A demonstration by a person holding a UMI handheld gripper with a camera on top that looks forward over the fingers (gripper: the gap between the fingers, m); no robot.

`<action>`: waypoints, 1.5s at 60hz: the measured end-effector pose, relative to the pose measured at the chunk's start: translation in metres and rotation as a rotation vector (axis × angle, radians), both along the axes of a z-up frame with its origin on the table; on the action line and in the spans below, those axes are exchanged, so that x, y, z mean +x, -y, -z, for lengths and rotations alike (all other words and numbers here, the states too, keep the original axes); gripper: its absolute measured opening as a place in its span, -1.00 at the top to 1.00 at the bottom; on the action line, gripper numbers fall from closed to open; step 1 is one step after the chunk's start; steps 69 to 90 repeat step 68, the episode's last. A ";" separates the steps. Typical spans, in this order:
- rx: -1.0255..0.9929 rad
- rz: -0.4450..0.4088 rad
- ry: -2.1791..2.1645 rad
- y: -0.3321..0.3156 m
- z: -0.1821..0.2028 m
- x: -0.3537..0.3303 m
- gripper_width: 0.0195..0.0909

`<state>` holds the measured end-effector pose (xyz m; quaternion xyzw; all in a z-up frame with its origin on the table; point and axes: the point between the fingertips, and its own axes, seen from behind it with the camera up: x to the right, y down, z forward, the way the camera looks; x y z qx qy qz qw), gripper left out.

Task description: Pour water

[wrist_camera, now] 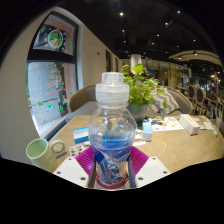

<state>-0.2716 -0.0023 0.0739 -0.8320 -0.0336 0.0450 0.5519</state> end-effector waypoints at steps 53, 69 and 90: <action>-0.263 0.084 0.129 0.241 -0.124 0.051 -0.84; -0.271 0.111 0.079 0.248 -0.129 0.056 -0.85; -0.271 0.111 0.079 0.248 -0.129 0.056 -0.85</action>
